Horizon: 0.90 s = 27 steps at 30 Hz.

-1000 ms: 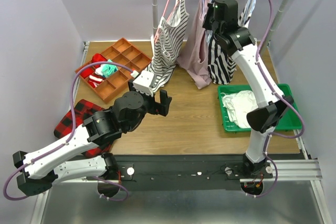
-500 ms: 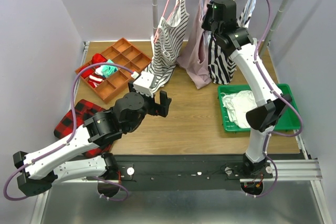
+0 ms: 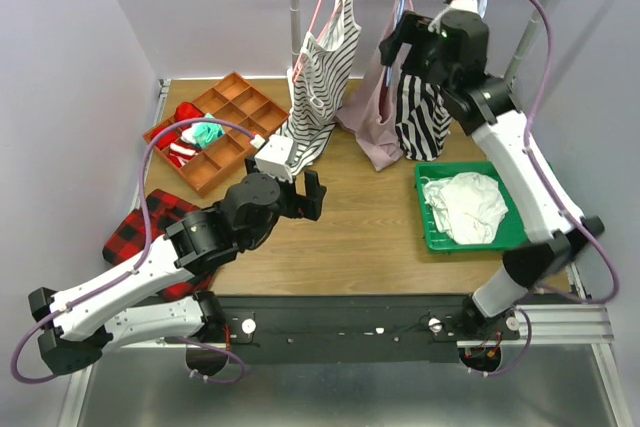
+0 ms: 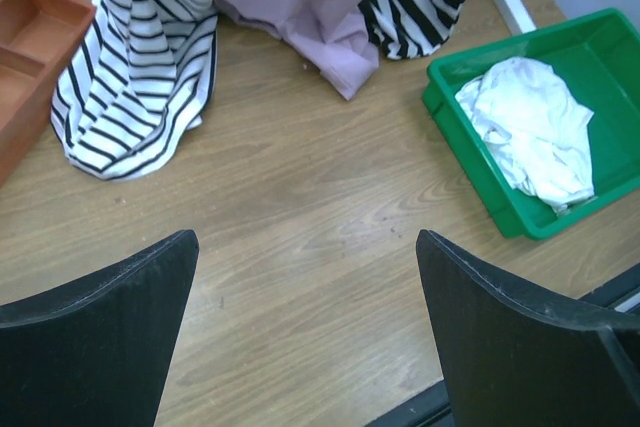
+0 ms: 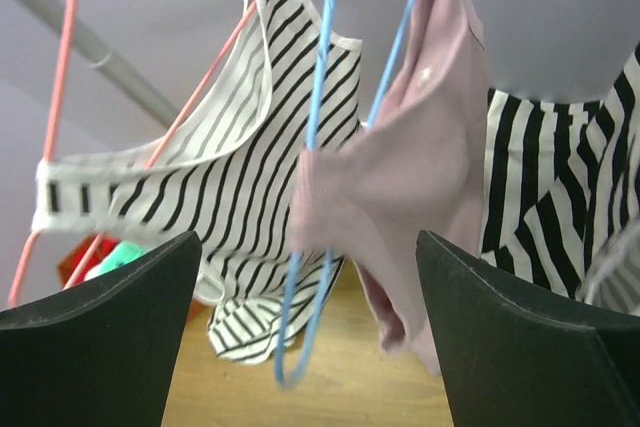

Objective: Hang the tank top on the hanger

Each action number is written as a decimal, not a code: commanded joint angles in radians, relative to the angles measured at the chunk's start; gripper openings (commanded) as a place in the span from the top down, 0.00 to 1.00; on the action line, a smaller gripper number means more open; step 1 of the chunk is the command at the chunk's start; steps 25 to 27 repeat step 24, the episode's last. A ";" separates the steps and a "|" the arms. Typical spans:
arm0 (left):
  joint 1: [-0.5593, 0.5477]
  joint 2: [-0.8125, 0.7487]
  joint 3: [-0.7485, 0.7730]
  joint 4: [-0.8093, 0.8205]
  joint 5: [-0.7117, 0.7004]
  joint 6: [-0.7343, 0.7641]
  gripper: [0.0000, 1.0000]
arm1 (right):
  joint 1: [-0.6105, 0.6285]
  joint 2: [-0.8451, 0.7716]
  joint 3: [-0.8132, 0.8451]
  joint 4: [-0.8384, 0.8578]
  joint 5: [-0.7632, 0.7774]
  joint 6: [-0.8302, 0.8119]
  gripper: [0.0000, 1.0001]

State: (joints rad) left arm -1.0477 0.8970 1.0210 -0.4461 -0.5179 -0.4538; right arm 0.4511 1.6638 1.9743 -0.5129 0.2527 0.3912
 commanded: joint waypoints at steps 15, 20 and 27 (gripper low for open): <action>0.014 -0.027 -0.175 -0.043 -0.005 -0.259 0.01 | -0.005 -0.835 -1.046 0.177 -0.329 0.204 0.00; 0.014 -0.058 -0.226 -0.026 -0.056 -0.286 0.01 | -0.005 -0.938 -1.250 0.212 -0.319 0.216 0.00; 0.014 -0.062 -0.226 -0.040 -0.077 -0.289 0.01 | -0.005 -0.960 -1.270 0.223 -0.291 0.213 0.00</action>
